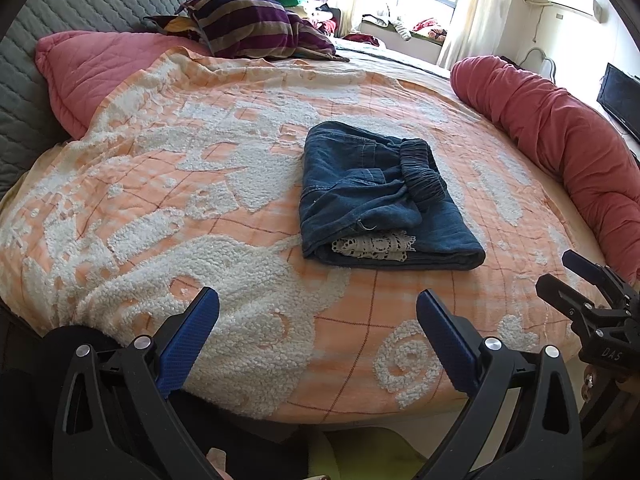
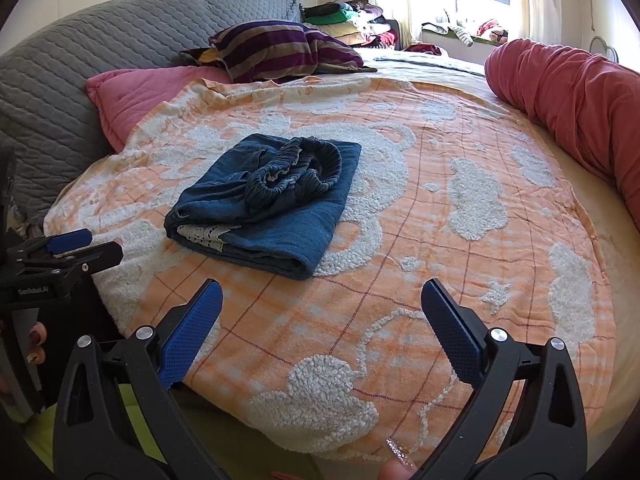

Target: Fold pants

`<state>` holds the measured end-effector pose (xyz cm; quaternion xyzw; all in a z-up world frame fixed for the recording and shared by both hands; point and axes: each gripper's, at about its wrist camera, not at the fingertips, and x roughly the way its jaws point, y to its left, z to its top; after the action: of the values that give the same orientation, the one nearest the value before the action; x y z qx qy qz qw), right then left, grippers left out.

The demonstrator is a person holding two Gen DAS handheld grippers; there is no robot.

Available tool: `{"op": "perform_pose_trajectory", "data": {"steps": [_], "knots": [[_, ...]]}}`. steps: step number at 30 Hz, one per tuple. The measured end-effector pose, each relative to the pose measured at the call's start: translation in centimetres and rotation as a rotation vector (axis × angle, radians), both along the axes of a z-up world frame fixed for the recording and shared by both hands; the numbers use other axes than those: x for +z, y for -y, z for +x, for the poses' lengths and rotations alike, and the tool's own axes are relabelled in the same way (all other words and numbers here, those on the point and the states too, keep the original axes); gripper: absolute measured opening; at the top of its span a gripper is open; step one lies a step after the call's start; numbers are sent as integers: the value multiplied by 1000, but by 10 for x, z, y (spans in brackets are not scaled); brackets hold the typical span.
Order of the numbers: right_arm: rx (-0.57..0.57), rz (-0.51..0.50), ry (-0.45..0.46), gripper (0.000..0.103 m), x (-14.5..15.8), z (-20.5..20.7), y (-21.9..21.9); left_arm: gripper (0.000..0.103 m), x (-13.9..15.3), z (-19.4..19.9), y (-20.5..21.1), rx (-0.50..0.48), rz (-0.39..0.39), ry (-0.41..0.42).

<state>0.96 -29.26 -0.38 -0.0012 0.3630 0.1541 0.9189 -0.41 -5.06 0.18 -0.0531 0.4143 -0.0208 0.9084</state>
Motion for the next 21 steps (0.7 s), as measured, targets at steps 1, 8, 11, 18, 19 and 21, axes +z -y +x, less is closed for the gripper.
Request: {"op": "perform_pose_trajectory", "data": {"steps": [1, 8, 11, 18, 19, 21], "knots": [[-1, -2, 1, 94, 0, 0, 1, 98, 0, 0, 0, 0, 1, -1], [-4, -10, -3, 94, -1, 1, 0, 98, -1, 0, 1, 5, 6, -7], [-3, -9, -4, 94, -1, 1, 0, 98, -2, 0, 1, 3, 5, -4], [-5, -18, -8, 94, -2, 0, -1, 98, -1, 0, 1, 0, 3, -3], [-6, -18, -8, 94, -2, -1, -1, 98, -1, 0, 1, 0, 0, -3], [-8, -18, -9, 94, -2, -1, 0, 98, -1, 0, 1, 0, 2, -5]]}}
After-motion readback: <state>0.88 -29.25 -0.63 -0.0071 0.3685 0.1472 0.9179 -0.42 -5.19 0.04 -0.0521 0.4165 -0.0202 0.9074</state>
